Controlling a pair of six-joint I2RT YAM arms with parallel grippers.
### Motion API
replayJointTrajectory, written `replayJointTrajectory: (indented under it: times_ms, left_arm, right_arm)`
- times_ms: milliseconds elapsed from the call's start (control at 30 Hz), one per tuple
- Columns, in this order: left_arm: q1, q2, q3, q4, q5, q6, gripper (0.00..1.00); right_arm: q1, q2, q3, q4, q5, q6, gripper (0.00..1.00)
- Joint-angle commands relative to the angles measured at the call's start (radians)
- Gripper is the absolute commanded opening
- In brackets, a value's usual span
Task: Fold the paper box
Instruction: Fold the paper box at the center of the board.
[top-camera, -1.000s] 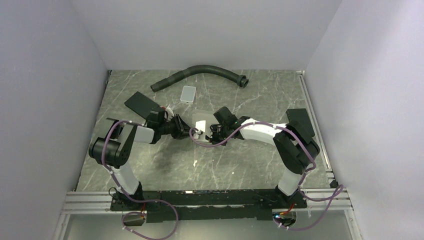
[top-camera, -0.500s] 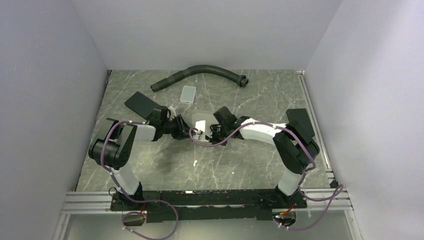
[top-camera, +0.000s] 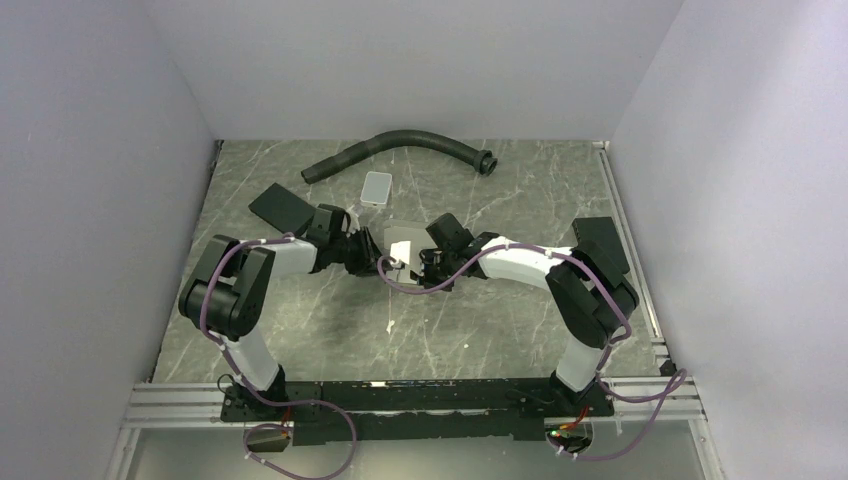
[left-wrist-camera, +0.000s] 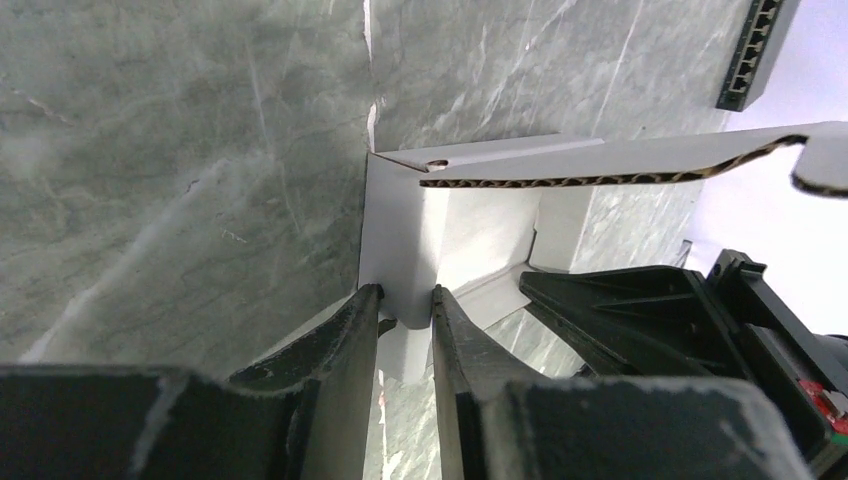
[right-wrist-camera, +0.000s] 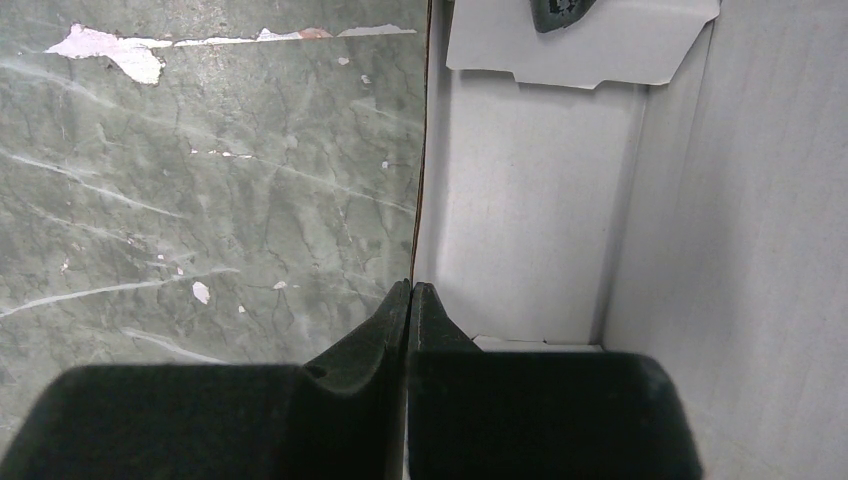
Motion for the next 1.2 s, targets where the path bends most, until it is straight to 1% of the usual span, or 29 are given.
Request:
replayJointTrajectory:
  times_ms: [0,400,467,667,900,1167]
  left_arm:
    - [-0.048,-0.003,0.05,-0.149,-0.112,0.069,0.29]
    - [-0.115,-0.007,0.149,-0.342,-0.292,0.153,0.24]
    - [-0.125,-0.006,0.168,-0.371,-0.322,0.166,0.2]
    - [-0.165,0.0,0.215,-0.439,-0.402,0.185,0.14]
    - [-0.202,0.044,0.252,-0.457,-0.443,0.18,0.17]
    - [-0.234,0.074,0.279,-0.489,-0.556,0.178,0.22]
  right_arm:
    - [0.026,0.023,0.027,0.016,-0.028,0.006,0.0]
    - [0.029,0.023,0.03,0.014,-0.025,0.006,0.0]
    - [0.029,0.023,0.029,0.014,-0.025,0.007,0.0]
    - [0.032,0.023,0.03,0.014,-0.023,0.007,0.0]
    - [0.034,0.02,0.026,0.023,-0.02,0.013,0.0]
    - [0.047,0.015,0.016,0.046,-0.005,0.026,0.0]
